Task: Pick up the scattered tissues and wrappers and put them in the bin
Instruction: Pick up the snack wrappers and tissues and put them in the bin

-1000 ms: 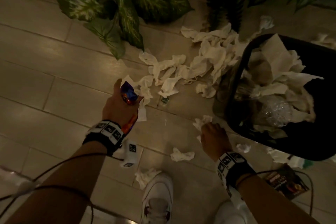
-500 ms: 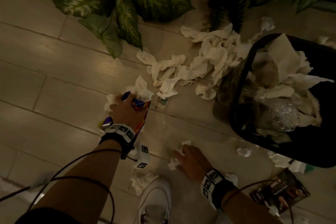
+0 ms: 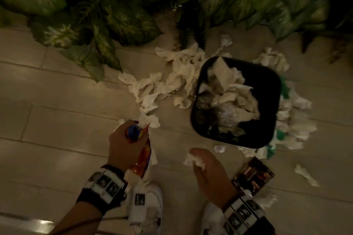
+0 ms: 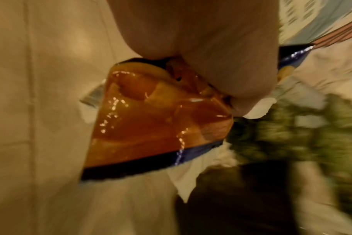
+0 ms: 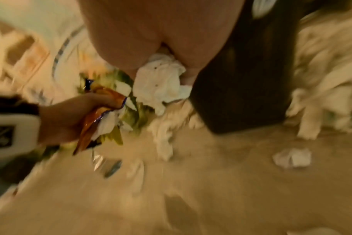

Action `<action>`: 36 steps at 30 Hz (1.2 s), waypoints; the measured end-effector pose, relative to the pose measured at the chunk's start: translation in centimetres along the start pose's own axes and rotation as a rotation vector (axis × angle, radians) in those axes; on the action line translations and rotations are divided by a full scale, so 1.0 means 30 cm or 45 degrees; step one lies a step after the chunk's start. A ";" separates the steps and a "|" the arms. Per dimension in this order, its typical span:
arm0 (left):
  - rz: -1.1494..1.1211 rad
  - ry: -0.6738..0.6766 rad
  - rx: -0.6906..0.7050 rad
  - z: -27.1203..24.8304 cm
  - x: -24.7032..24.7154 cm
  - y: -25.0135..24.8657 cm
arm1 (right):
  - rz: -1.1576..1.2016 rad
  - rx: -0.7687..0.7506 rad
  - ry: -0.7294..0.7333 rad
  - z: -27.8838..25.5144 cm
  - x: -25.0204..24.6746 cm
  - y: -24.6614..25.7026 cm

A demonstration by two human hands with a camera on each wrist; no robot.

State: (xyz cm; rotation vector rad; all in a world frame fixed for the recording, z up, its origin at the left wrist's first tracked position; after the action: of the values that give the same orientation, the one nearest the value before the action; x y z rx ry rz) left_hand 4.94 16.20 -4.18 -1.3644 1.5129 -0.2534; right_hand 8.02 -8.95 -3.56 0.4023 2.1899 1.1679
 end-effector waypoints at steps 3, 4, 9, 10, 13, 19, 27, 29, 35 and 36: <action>-0.261 0.053 0.220 -0.087 -0.006 -0.321 | -0.002 -0.007 -0.465 -0.083 -0.231 0.124; -0.336 0.078 0.287 -0.099 0.009 -0.406 | 0.028 0.012 -0.572 -0.100 -0.302 0.151; -0.402 0.232 0.351 -0.031 0.188 -0.706 | 0.397 0.043 -0.739 -0.060 -0.518 0.168; -0.390 0.247 0.346 -0.005 0.233 -0.747 | 0.417 0.061 -0.737 -0.028 -0.537 0.155; -0.211 0.359 0.317 0.091 0.379 -0.787 | 0.302 0.233 -0.738 0.090 -0.574 0.091; 0.309 0.706 0.132 0.266 0.538 -0.659 | 0.142 0.265 -0.370 0.213 -0.506 -0.067; 0.236 0.527 -0.244 0.359 0.659 -0.541 | -0.001 0.508 -0.285 0.255 -0.480 -0.074; 0.322 0.489 -0.179 0.392 0.679 -0.543 | -0.078 0.436 -0.383 0.251 -0.489 -0.073; 1.079 0.596 0.012 0.375 0.634 -0.630 | 0.022 0.193 -0.618 0.131 -0.567 0.032; 1.051 0.564 -0.035 0.366 0.622 -0.647 | 0.038 0.189 -0.682 0.096 -0.587 0.050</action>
State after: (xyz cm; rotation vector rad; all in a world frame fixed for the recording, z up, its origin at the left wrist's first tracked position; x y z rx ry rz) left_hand 28.62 -0.64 -4.97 -0.6198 2.3196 -0.0033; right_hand 23.28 -15.50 3.10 0.7209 1.8036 0.7948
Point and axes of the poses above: each hand's wrist, its own z-axis towards the middle knuckle, its own x-axis out of the palm, y = z × x, the point moved 3 cm from there along z, towards the middle knuckle, and after that the axes turned 10 degrees about y, right-handed, at the moved point
